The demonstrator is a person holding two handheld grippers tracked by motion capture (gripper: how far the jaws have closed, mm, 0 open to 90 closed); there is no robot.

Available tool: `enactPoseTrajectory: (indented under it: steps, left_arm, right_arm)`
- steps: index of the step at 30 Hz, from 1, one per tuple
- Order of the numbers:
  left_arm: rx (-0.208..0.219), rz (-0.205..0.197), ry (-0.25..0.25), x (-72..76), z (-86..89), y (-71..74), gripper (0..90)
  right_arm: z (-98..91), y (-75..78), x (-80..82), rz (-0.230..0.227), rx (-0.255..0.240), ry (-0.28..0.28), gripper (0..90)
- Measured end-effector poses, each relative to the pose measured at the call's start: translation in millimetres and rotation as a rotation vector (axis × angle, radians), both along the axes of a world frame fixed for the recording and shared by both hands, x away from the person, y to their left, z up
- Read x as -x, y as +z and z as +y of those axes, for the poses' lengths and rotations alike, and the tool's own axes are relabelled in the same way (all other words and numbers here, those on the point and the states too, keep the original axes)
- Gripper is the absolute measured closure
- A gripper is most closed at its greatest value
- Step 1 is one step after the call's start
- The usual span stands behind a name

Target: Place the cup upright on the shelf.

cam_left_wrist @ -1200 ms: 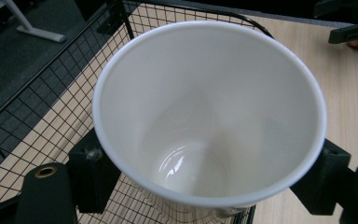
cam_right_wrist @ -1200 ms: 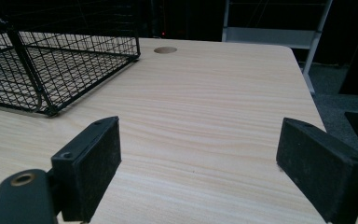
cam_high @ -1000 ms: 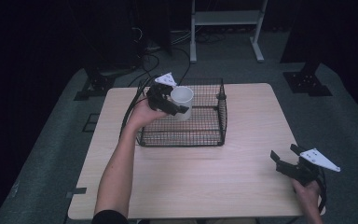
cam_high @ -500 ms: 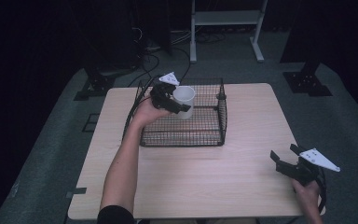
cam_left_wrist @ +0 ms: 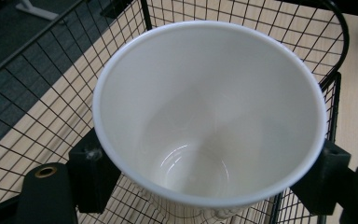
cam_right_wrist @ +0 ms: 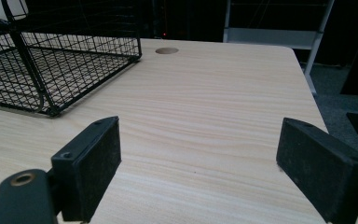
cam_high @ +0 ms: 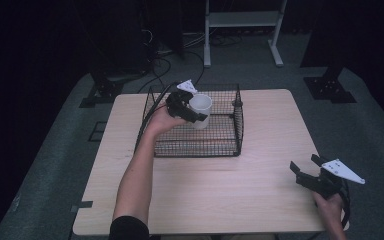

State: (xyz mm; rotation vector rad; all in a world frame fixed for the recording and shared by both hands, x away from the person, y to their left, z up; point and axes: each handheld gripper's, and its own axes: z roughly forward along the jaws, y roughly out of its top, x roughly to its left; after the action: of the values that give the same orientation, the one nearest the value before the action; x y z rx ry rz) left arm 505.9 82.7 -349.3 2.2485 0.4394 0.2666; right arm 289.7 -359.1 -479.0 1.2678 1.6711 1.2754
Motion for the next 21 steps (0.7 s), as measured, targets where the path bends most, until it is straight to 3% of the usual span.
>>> enactPoseTrajectory:
  steps: [21]
  left_arm:
    - [-0.036,0.05,0.015,-8.7,-2.7,-22.6,21.3]
  right_arm:
    - [-0.2,0.0,0.1,-0.001,-0.002,0.001,12.9]
